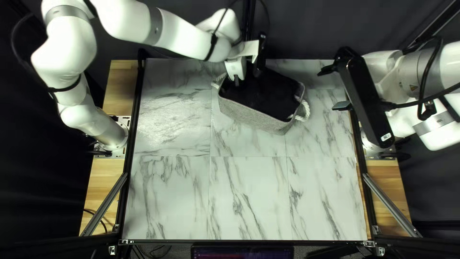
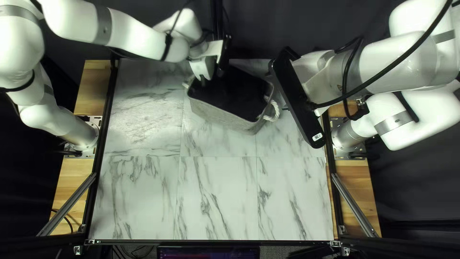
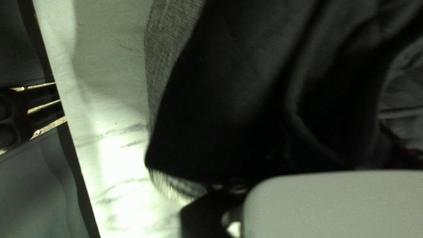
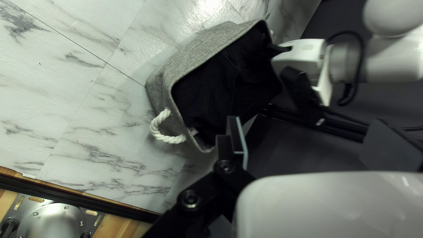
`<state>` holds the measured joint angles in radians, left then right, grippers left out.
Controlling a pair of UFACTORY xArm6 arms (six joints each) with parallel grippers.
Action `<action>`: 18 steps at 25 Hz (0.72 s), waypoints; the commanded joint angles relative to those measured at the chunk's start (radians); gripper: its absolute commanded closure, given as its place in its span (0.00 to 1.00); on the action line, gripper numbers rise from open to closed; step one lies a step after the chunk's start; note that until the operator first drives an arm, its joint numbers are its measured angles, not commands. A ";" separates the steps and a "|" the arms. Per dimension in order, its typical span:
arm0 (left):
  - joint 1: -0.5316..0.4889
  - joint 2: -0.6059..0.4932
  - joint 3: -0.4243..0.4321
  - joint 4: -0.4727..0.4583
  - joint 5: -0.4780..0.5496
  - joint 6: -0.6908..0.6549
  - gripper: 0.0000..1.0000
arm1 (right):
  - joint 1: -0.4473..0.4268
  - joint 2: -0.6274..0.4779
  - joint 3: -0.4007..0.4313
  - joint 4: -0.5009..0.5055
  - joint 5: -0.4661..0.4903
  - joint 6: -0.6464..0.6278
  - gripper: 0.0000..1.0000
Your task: Pick up a folded sweatshirt and place it into a fabric basket
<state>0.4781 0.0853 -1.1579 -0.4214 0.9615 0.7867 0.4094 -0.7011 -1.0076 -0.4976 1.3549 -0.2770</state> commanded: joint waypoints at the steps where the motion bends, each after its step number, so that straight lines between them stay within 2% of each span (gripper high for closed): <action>1: -0.020 -0.056 0.028 -0.001 0.047 -0.033 0.00 | 0.000 0.000 0.000 0.000 0.000 0.000 0.00; 7: -0.074 -0.041 0.054 -0.028 0.087 -0.004 0.00 | 0.012 -0.024 0.014 -0.009 0.002 0.017 0.00; 10: -0.079 -0.024 0.042 -0.036 0.141 0.085 0.00 | -0.002 -0.014 -0.015 0.017 0.006 0.025 0.00; 15: -0.061 0.047 -0.051 -0.016 0.217 0.169 0.00 | -0.036 0.018 -0.060 0.061 0.027 0.041 0.00; 18: -0.051 0.119 -0.137 -0.007 0.253 0.188 0.00 | -0.049 0.017 -0.064 0.069 0.043 0.063 0.00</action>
<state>0.4181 0.1511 -1.2337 -0.4362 1.1832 0.9549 0.3669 -0.6845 -1.0670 -0.4356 1.3871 -0.2265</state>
